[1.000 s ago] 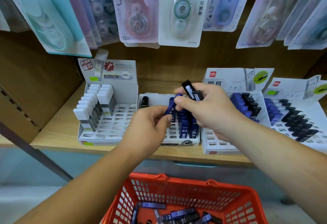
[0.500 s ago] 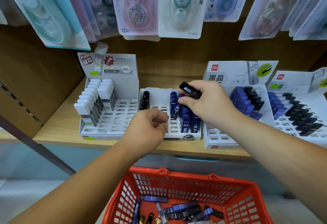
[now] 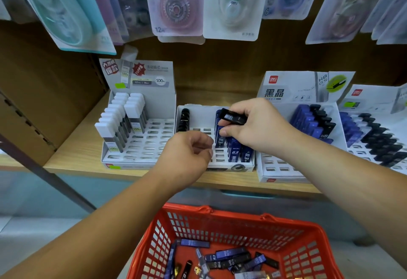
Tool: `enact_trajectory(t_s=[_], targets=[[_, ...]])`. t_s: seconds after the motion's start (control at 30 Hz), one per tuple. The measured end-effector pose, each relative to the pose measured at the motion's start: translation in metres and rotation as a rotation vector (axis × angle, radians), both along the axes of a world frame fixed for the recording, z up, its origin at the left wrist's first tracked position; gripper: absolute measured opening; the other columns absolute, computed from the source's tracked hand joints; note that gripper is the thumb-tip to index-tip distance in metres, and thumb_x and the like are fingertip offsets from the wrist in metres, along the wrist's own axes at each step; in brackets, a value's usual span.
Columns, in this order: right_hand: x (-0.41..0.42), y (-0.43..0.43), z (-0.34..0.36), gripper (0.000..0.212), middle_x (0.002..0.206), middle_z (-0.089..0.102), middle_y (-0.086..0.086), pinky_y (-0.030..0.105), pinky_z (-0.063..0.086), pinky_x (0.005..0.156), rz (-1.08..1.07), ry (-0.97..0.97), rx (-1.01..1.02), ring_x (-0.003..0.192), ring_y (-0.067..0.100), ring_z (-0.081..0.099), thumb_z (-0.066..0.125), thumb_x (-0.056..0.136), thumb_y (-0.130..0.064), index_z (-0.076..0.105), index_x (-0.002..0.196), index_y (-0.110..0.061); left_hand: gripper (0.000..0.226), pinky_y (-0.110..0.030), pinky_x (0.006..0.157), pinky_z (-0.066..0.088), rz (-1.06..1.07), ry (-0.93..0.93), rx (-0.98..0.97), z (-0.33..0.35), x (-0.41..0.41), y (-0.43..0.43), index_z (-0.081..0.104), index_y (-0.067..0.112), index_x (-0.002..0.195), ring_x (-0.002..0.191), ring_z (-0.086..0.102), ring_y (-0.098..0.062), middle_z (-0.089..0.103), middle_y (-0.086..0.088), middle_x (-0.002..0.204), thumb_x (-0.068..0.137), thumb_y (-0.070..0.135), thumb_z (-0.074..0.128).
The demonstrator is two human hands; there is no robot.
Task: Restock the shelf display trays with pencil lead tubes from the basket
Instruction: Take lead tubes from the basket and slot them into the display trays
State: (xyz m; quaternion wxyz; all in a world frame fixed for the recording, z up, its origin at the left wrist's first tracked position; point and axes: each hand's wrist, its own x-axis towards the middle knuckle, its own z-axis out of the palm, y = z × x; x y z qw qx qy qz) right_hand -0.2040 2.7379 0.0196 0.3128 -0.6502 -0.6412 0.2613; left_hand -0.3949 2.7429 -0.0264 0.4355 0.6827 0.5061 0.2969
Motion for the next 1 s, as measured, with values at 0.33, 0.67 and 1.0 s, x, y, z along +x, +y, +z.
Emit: enact_trajectory(t_s=[0.33,0.67,1.0], targets=[[-0.009,-0.006,0.021,0.024,0.095,0.055,-0.006,0.047,0.057,0.082,0.143,-0.286,-0.005,0.085,0.017,0.062,0.073,0.092,-0.045,0.078,0.097,-0.022,0.013,-0.024,0.075,0.061,0.030,-0.081,0.028,0.010,-0.001,-0.003,0.074,0.016,0.107,0.082,0.074,-0.013,0.077,-0.002,0.091,0.097,0.010,0.067],[-0.002,-0.032,0.037,0.022,0.062,0.067,-0.001,0.025,0.041,0.046,0.258,-0.041,-0.202,0.052,0.011,0.060,0.064,0.101,-0.032,0.076,0.095,-0.015,0.014,-0.028,0.059,0.057,0.017,-0.393,0.025,0.044,0.007,-0.020,0.074,0.007,0.096,0.060,0.066,-0.016,0.071,-0.005,0.068,0.101,0.016,0.065],[0.018,-0.047,0.032,0.041,0.072,0.072,0.013,0.019,0.020,0.042,-0.104,0.461,-0.329,0.038,0.012,0.033,0.054,0.104,-0.049,0.068,0.112,-0.011,0.019,-0.032,0.053,0.051,0.132,-0.495,-0.235,0.039,0.008,-0.013,0.065,0.006,0.087,0.056,0.060,-0.024,0.062,-0.011,0.068,0.103,0.013,0.059]])
